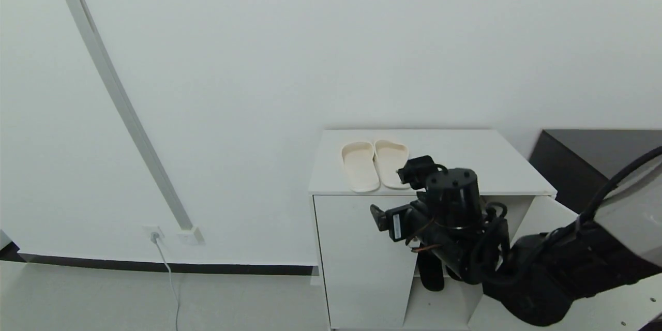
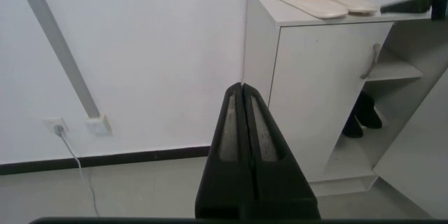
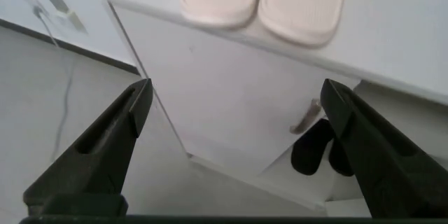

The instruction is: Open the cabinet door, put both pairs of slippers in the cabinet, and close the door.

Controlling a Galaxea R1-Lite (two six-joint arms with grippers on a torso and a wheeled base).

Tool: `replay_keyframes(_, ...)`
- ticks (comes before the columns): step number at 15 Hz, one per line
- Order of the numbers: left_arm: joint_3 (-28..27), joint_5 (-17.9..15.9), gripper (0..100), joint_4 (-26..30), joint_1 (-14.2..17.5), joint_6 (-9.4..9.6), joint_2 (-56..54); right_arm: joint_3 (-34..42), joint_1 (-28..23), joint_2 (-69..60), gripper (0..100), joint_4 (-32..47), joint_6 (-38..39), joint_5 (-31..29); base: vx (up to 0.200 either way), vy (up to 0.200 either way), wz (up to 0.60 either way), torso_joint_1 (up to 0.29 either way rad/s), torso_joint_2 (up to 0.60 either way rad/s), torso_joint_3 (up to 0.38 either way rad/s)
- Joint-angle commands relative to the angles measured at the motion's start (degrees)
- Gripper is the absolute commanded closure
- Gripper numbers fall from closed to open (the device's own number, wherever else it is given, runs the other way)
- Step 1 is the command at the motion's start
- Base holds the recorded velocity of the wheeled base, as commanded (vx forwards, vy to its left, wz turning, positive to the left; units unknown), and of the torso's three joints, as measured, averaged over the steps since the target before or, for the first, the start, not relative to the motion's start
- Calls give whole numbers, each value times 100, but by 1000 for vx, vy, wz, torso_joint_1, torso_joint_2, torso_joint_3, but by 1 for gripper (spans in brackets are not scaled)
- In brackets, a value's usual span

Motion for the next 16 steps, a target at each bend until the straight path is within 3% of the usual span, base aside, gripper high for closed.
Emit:
replay_keyframes(1,1,1,100,-4,2,4,7,-1067,177,-639,0,1166,364,-69,0,0,0,0,0,0)
replay_keyframes(5,1,1,100,-4,2,-5,7,-1216,238,-604,0,1377,399,-315,0,0,0,0,0,0)
replay_keyframes(16,1,1,100,-4,2,-5,7,-619,274,-314,0,1333,645,-332,200,0,0,2,2,1)
